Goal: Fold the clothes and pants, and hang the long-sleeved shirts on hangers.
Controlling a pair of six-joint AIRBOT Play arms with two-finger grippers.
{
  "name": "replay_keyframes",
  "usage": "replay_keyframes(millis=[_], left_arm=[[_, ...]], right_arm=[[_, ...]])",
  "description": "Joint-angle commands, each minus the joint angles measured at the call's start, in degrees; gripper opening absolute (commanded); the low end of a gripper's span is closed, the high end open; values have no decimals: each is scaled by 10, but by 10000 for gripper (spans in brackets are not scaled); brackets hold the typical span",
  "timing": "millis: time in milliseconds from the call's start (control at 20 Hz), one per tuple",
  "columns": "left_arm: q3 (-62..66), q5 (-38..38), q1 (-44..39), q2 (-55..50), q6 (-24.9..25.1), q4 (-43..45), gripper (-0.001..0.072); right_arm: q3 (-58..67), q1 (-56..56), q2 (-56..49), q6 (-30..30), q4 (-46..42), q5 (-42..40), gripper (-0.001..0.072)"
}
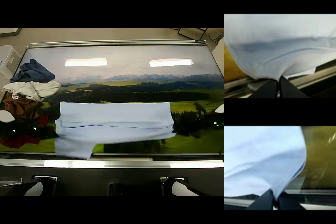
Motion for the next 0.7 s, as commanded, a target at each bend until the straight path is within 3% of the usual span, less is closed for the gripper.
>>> replay_keyframes(millis=[0, 200, 400, 650], left_arm=[[109, 54, 2, -62, -24, -4, 22], [236, 58, 2, -193, -37, -5, 22], [332, 70, -5, -294, -42, -42, 23], [348, 90, -40, -375, -42, -55, 24]], right_arm=[[84, 53, -39, 38, -23, -62, 47], [167, 82, -133, 102, -32, -123, 47], [200, 82, -193, 102, -8, -143, 49], [200, 82, -235, 101, 61, -179, 61]])
